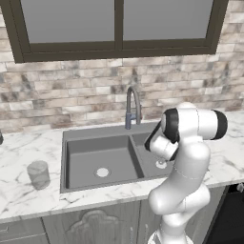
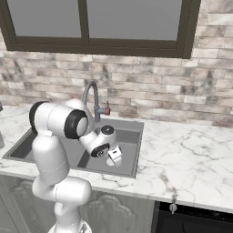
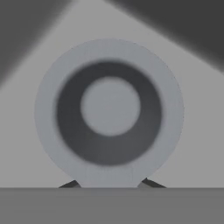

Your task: Move any existing items from the left basin to the right basin for drying. Then move the glass cup from the counter to the left basin of the sink for washing.

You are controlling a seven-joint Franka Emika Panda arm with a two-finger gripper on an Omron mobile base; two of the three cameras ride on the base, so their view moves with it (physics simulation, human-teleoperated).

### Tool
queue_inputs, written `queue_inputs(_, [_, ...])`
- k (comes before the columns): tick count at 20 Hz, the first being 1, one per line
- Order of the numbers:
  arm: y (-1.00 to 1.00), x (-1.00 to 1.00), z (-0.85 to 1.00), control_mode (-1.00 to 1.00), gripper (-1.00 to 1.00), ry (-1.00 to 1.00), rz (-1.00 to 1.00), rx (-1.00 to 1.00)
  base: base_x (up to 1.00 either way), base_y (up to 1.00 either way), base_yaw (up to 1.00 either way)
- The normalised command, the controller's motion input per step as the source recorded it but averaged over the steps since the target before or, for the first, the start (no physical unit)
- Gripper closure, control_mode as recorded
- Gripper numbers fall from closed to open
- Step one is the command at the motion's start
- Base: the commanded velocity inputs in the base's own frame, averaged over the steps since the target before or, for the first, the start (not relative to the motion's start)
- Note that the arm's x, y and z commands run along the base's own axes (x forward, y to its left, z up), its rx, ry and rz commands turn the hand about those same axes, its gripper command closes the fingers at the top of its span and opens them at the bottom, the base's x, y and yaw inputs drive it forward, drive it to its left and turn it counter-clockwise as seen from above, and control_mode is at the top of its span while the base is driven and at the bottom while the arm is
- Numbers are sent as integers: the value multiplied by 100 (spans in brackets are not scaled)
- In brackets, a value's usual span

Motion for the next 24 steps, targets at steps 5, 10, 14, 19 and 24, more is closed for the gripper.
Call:
queue_inputs(5, [0,7,-26,-100,100,0,4,6,0,0,0])
queue_inputs(10, [0,12,-23,-100,100,0,4,4,0,0,0])
queue_inputs(14, [0,17,-23,-100,-100,0,4,1,0,0,0])
queue_inputs(19, [1,14,-5,-100,-100,0,5,0,0,0,0])
queue_inputs(24, [0,0,10,-100,-100,-3,4,0,0,0,0])
